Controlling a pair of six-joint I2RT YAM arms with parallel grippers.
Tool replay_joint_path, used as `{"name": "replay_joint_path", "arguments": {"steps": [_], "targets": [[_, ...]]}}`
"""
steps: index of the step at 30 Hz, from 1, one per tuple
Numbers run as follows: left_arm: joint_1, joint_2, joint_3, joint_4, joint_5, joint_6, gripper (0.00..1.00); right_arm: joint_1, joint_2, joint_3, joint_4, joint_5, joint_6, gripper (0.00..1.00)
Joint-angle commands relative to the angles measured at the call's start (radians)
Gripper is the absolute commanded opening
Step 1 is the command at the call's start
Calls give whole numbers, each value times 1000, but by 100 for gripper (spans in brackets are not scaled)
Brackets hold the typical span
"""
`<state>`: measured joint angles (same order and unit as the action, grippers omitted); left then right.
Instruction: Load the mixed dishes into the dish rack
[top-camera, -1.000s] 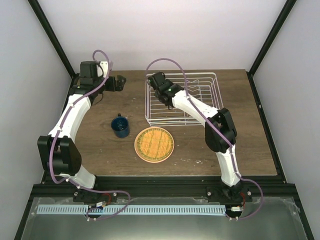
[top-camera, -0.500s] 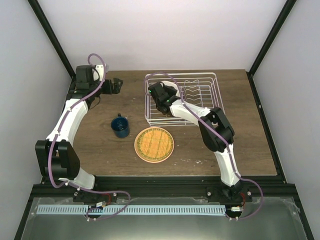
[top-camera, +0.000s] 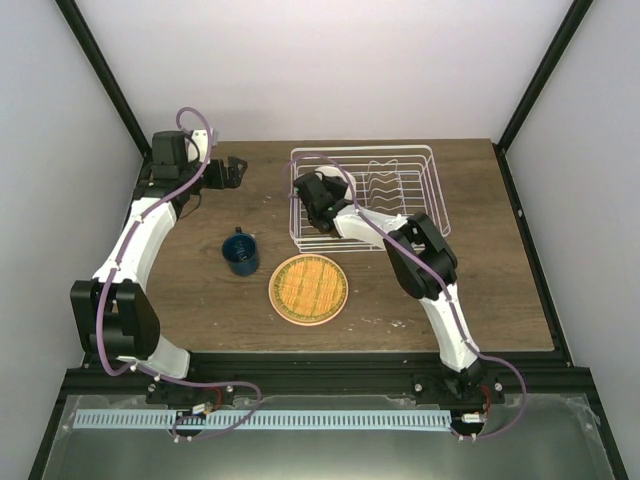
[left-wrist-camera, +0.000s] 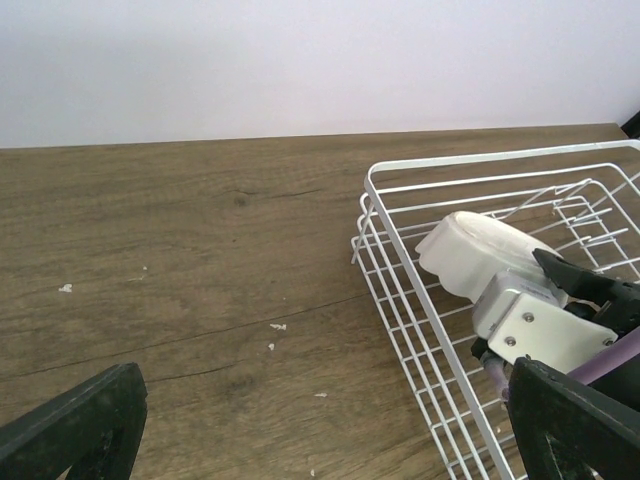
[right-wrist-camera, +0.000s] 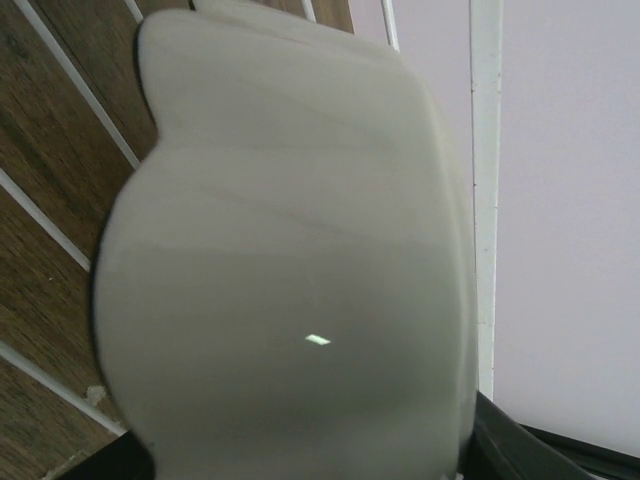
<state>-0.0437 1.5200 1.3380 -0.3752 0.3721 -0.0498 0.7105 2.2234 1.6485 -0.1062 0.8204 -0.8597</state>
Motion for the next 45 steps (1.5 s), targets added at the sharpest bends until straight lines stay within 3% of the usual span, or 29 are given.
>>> {"name": "replay_joint_path", "arguments": {"steps": [1,6,21,28,38,45], "targets": [[6,-8,7,17,14,-4,100,15,-7,11,101,28,-11,17],[5,-6,4,18,17,-10,100,26,-20,-14,43,-46,1,24],[5,-8,10,1,25,-16,100,32,-69,-44,-112,-171,78,79],[5,-10,8,-6,26,-15,100,33,-109,-24,-222,-256,127,99],[5,7,21,-35,16,-15,100,33,-196,20,-382,-353,203,100],[5,-29,28,-158,-160,-12,100,25,-264,51,-424,-356,260,100]]}}
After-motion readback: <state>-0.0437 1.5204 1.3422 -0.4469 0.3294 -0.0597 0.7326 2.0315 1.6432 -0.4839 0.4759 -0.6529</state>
